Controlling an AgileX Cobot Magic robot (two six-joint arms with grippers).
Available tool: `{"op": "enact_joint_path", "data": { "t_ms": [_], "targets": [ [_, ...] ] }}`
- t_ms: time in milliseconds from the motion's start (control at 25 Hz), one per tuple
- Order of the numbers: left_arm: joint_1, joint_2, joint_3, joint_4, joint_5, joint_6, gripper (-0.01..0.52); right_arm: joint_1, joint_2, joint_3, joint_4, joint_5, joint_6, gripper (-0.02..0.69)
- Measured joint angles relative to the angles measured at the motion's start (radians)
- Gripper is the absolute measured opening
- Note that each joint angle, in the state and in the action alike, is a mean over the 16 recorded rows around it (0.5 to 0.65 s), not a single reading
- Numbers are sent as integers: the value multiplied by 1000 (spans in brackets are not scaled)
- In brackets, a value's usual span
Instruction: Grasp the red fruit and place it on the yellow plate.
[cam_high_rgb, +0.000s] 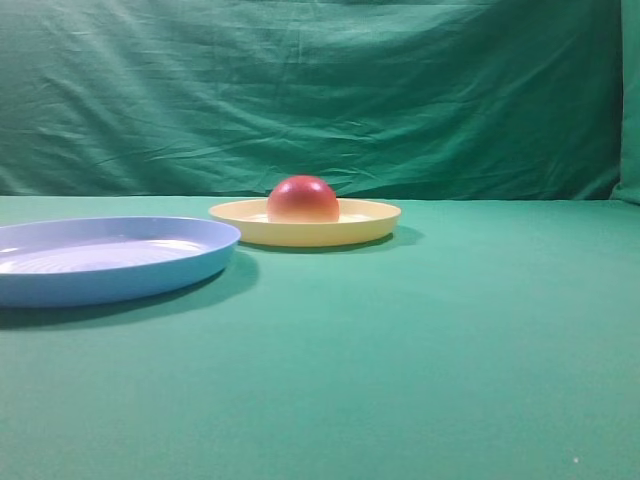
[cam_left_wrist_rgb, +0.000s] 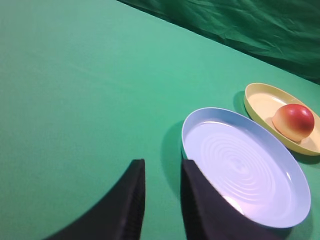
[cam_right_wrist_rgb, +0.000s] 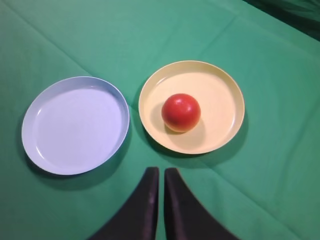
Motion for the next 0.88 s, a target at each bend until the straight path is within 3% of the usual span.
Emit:
{"op": "enact_joint_path", "data": {
  "t_ms": [400, 880],
  "targets": [
    [0, 0, 0, 0, 0, 0, 157, 0, -115, 192, -16, -54, 1, 0],
    [0, 0, 0, 0, 0, 0, 157, -106, -346, 483, -12, -329, 5, 0]
  ]
}}
